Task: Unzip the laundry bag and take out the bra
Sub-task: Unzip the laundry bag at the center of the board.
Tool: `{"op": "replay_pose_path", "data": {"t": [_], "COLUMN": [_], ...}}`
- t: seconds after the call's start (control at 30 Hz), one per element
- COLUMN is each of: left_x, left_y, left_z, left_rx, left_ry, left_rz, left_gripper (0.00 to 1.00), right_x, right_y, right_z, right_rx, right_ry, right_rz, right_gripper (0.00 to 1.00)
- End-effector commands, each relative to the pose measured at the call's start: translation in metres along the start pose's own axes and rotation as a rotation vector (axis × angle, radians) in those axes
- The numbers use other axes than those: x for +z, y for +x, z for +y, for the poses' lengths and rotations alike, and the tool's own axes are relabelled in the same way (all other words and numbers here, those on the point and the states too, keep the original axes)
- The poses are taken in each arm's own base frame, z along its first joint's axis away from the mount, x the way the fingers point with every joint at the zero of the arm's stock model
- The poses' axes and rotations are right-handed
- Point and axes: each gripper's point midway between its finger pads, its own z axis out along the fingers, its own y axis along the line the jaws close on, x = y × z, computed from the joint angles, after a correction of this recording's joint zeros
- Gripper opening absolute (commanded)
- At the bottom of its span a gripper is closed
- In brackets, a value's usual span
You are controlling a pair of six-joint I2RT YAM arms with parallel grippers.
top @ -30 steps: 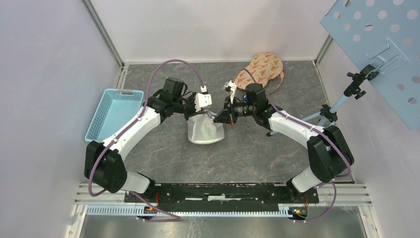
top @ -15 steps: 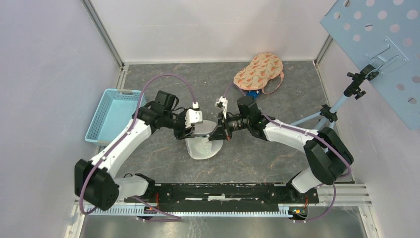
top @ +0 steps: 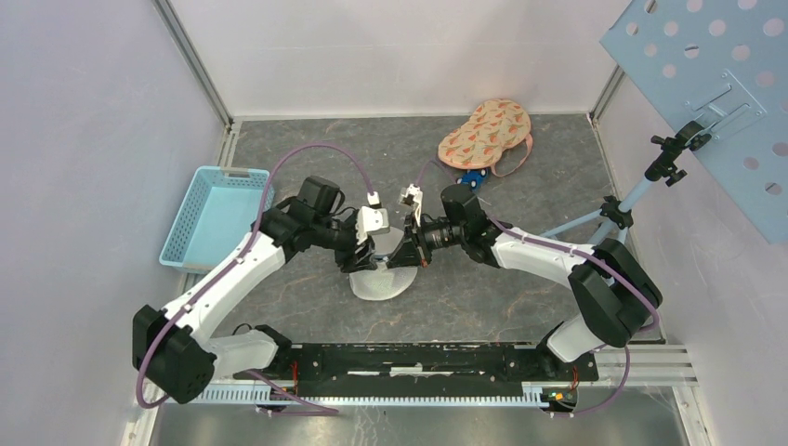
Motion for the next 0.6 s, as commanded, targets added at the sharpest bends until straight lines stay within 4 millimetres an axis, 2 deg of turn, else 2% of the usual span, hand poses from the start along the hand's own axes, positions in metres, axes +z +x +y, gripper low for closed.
{"op": "replay_pose_path", "data": {"t": [0.0,0.1,0.2,0.27,0.47,0.57], "left_x": [0.013,0.016,0.014,0.012,0.006,0.005], "left_y": [0.001,0.007,0.011,0.016,0.027,0.021], "left_z": [0.003,0.010,0.017,0.024,0.036,0.044], "left_rx": [-0.065,-0.079,-0.061,-0.035,0.018,0.029], "left_ry": [0.008,-0.018,-0.065,-0.106,-0.161,-0.192], "left_rz": [0.022,0.050,0.062,0.073,0.108,0.085], "left_gripper": [0.56,0.30,0.12,0.04,0.02,0.02], "right_x": [0.001,-0.001,-0.007,-0.014,-0.043,-0.049], "right_y": [-0.015,-0.015,-0.015,-0.016,-0.018,-0.019], "right_z": [0.006,0.006,0.004,-0.001,-0.025,-0.025], "right_rx": [-0.052,-0.070,-0.083,-0.067,-0.026,-0.028], "right_ry": [-0.023,-0.013,0.006,0.019,0.093,0.099], "right_rz": [-0.034,-0.030,-0.031,-0.040,-0.081,-0.088], "right_gripper": [0.00,0.00,0.00,0.00,0.00,0.00]}}
